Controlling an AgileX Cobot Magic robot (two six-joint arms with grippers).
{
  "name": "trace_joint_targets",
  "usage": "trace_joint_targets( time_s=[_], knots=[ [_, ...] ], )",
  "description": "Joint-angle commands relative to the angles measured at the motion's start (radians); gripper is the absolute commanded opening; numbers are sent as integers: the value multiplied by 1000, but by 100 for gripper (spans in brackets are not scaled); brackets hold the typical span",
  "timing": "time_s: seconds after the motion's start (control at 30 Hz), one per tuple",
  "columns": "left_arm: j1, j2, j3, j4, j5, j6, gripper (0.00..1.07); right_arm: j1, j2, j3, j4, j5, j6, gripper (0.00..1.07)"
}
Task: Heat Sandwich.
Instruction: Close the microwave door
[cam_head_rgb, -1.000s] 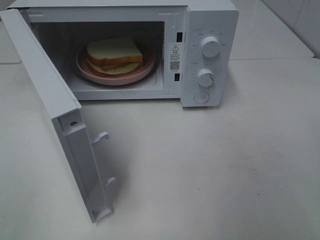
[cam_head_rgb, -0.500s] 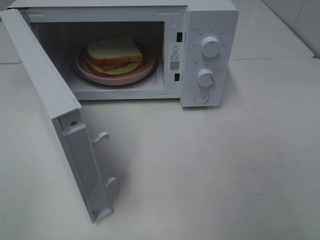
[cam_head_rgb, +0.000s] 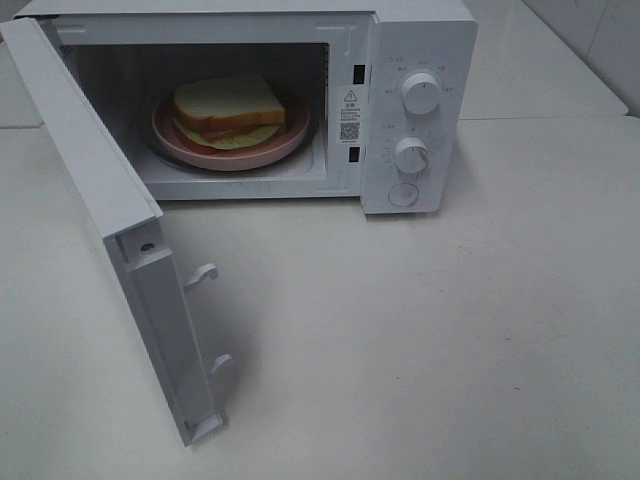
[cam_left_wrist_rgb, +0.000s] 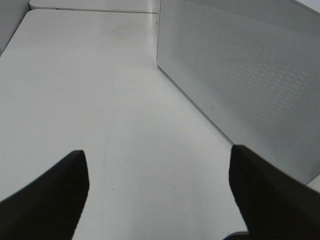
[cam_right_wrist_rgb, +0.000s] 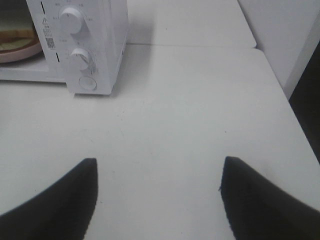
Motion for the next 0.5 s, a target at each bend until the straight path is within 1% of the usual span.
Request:
trace_joint_targets(
  time_s=[0.03, 0.3, 0.4, 0.5],
  knots=[
    [-4, -21, 3, -1, -16, -1, 72, -4, -29, 5, 10, -22, -15, 69],
    [-4, -21, 3, -1, -16, -1, 72, 2, -29, 5, 13, -27, -14, 69],
    [-4, -21, 3, -1, -16, -1, 72, 2, -29, 13, 12, -58, -16, 69],
    [-4, -21, 3, -1, -16, -1, 72, 2, -29, 52, 48, -145, -42, 69]
  ],
)
